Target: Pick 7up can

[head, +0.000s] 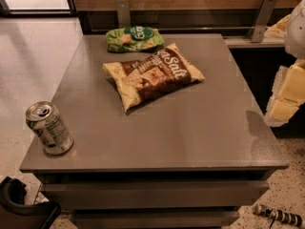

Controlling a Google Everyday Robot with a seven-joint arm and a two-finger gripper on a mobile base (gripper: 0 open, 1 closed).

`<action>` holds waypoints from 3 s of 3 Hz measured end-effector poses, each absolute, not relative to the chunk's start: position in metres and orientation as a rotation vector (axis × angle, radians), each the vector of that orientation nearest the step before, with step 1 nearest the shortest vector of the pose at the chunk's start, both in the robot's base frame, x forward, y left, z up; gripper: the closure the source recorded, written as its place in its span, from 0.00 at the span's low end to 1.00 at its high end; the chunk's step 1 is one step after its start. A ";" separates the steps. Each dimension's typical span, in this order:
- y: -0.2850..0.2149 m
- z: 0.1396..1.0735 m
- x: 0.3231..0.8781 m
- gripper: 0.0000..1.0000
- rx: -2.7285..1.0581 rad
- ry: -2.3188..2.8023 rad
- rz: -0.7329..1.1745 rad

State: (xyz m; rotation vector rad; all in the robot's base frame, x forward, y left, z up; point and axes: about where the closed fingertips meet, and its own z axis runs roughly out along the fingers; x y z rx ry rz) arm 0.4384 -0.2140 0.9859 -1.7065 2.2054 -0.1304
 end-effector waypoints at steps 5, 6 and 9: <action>-0.116 0.914 0.440 0.00 -1.456 1.735 0.547; -0.068 0.925 0.428 0.00 -1.349 1.576 0.783; 0.015 0.915 0.433 0.00 -1.339 1.444 0.879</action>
Offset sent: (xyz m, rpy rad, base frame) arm 0.0082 0.0290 -0.0449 0.3146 -0.0360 0.0830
